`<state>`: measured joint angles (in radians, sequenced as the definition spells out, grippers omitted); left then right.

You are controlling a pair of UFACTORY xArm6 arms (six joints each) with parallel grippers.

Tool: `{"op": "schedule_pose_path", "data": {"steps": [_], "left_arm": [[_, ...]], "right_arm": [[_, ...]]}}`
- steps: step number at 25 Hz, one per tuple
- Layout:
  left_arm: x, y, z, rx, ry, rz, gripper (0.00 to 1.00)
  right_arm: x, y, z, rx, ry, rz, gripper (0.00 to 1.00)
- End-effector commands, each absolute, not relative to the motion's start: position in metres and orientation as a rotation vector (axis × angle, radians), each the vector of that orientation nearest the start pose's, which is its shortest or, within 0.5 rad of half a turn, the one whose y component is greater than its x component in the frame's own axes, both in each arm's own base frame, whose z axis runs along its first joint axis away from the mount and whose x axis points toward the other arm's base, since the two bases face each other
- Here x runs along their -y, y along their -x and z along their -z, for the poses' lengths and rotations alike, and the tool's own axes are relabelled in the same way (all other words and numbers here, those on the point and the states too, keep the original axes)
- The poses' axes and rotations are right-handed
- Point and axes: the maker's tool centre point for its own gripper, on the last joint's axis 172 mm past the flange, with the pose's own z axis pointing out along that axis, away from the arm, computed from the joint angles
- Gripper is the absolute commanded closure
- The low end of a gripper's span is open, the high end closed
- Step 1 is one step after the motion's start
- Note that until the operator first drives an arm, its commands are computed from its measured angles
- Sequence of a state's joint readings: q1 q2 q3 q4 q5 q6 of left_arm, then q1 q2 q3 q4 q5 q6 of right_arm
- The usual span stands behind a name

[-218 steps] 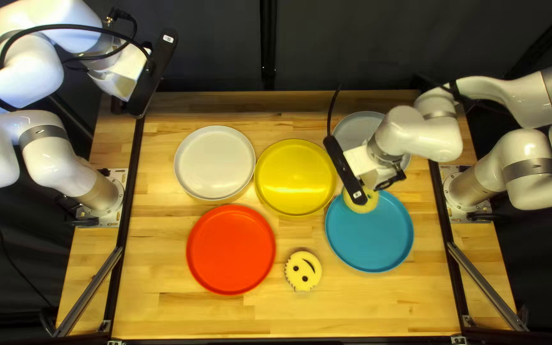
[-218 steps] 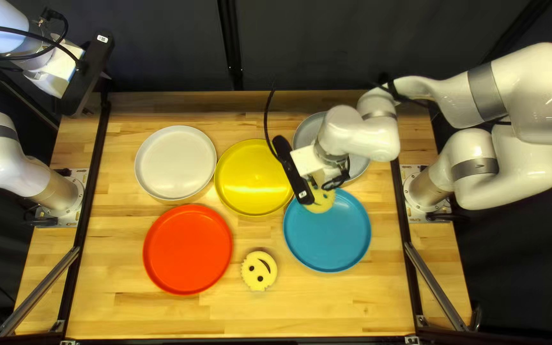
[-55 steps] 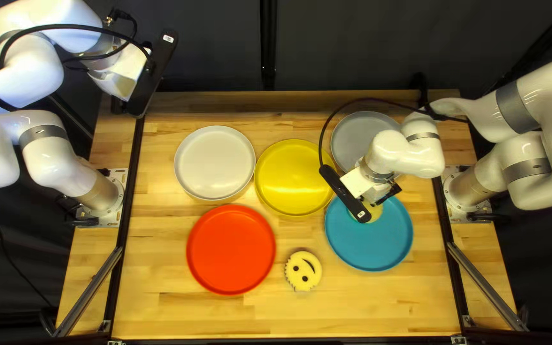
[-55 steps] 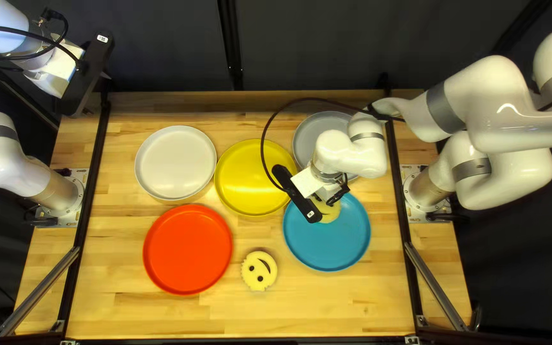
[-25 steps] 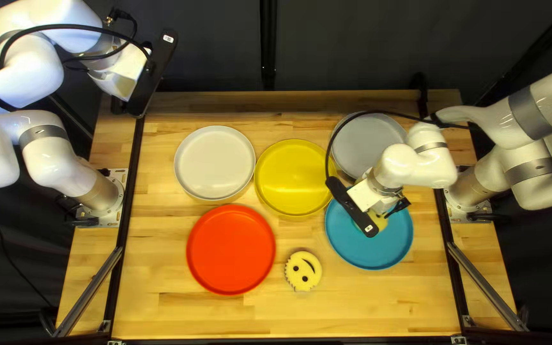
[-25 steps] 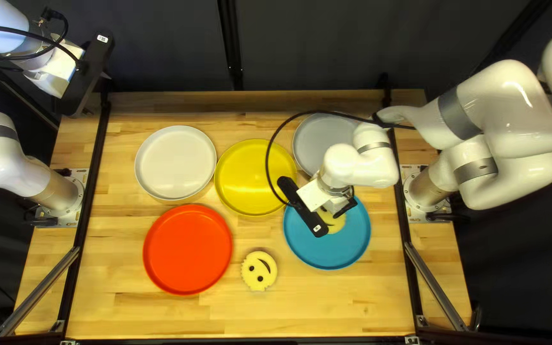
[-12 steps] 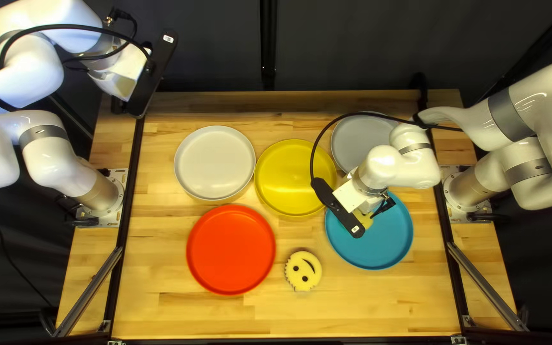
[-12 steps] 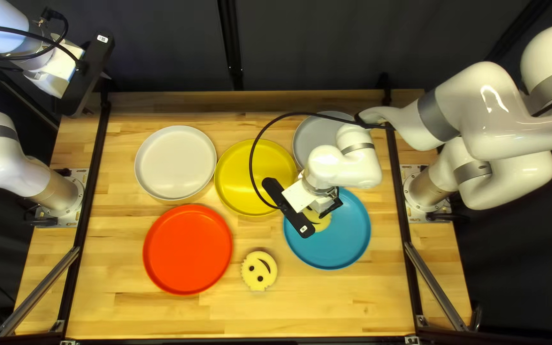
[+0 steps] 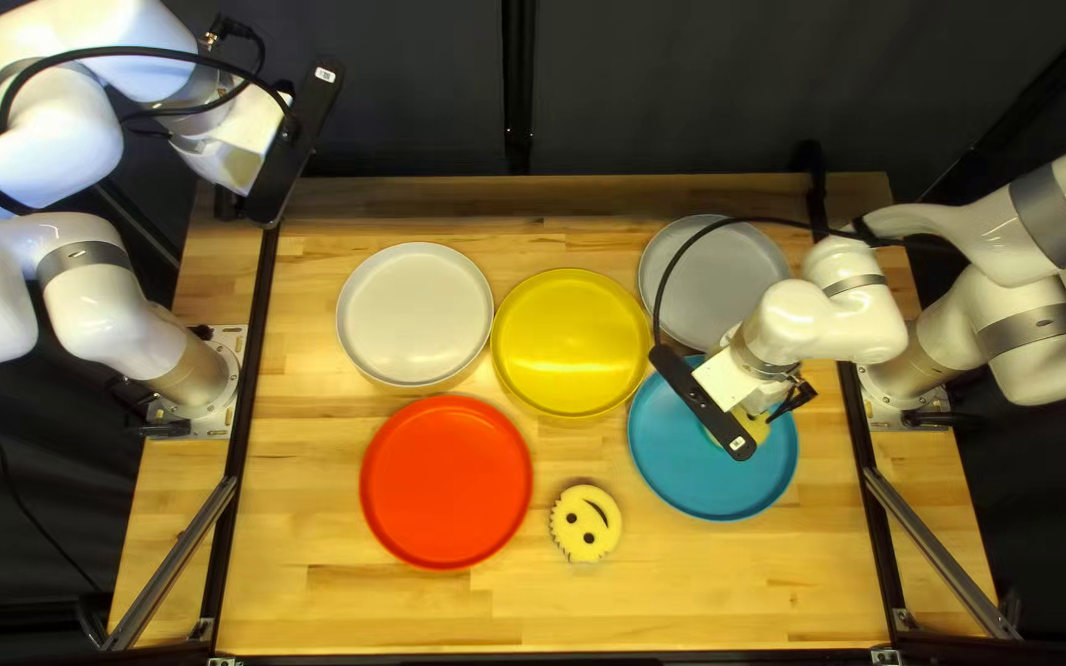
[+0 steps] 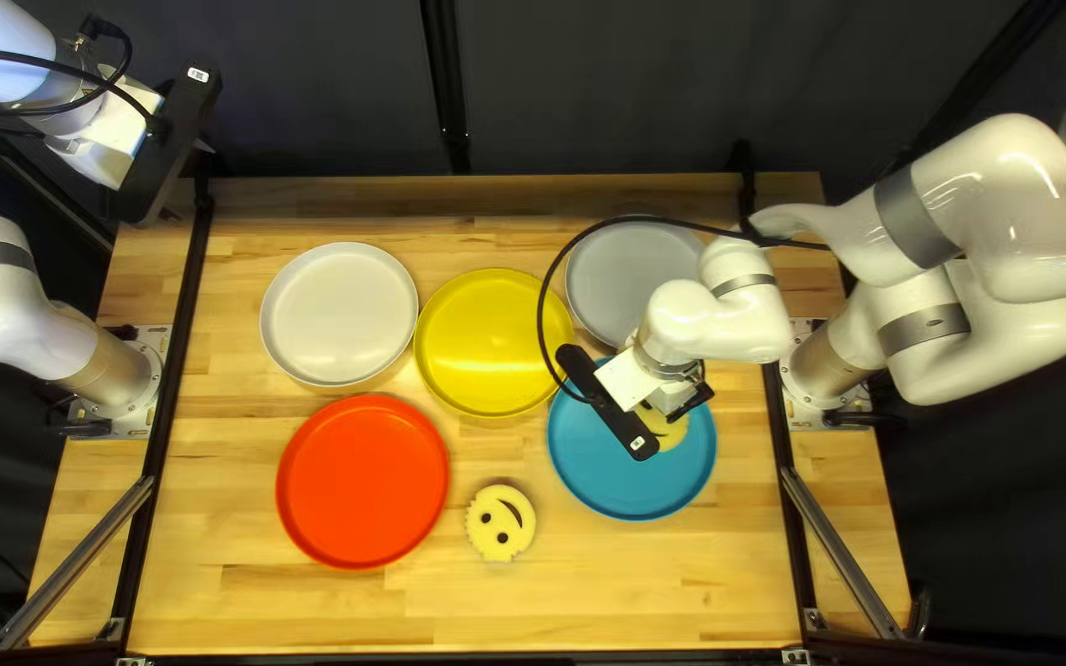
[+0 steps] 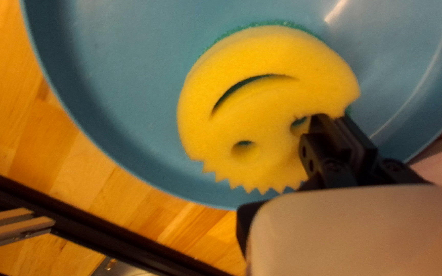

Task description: Pick up sponge and scrub the plate

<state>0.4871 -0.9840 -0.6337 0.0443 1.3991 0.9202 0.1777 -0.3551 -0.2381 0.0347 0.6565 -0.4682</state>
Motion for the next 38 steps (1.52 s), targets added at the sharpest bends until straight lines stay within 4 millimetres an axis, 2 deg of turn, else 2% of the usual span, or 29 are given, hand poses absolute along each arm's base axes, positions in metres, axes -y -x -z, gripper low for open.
{"op": "schedule_pose_path", "data": {"steps": [1, 4, 8, 13, 16, 21, 25, 33, 38], "left_arm": [[-0.133, -0.228, -0.317, -0.640, 2.889, 0.205, 0.00], [-0.133, -0.228, -0.317, -0.640, 2.889, 0.205, 0.00], [-0.133, -0.228, -0.317, -0.640, 2.889, 0.205, 0.00], [-0.133, -0.228, -0.317, -0.640, 2.889, 0.205, 0.00], [-0.133, -0.228, -0.317, -0.640, 2.889, 0.205, 0.00], [-0.133, -0.228, -0.317, -0.640, 2.889, 0.205, 0.00], [-0.133, -0.228, -0.317, -0.640, 2.889, 0.205, 0.00], [-0.133, -0.228, -0.317, -0.640, 2.889, 0.205, 0.00], [-0.133, -0.228, -0.317, -0.640, 2.889, 0.205, 0.00]], "right_arm": [[-0.052, -0.276, -0.039, 0.953, 2.967, -0.086, 1.00], [-0.053, -0.297, -0.039, 0.968, 2.973, -0.069, 1.00], [-0.054, -0.335, -0.046, 1.001, 2.985, -0.041, 1.00], [-0.054, -0.364, -0.050, 1.037, 2.995, -0.015, 1.00], [-0.060, -0.373, -0.048, 1.060, 2.996, -0.008, 1.00], [-0.066, -0.356, -0.044, 1.077, 2.989, -0.018, 1.00], [-0.070, -0.323, -0.036, 1.068, 2.974, -0.048, 1.00], [-0.072, -0.266, -0.040, 1.008, 2.968, -0.099, 1.00], [-0.076, -0.252, -0.040, 0.973, 2.970, -0.111, 1.00]]}}
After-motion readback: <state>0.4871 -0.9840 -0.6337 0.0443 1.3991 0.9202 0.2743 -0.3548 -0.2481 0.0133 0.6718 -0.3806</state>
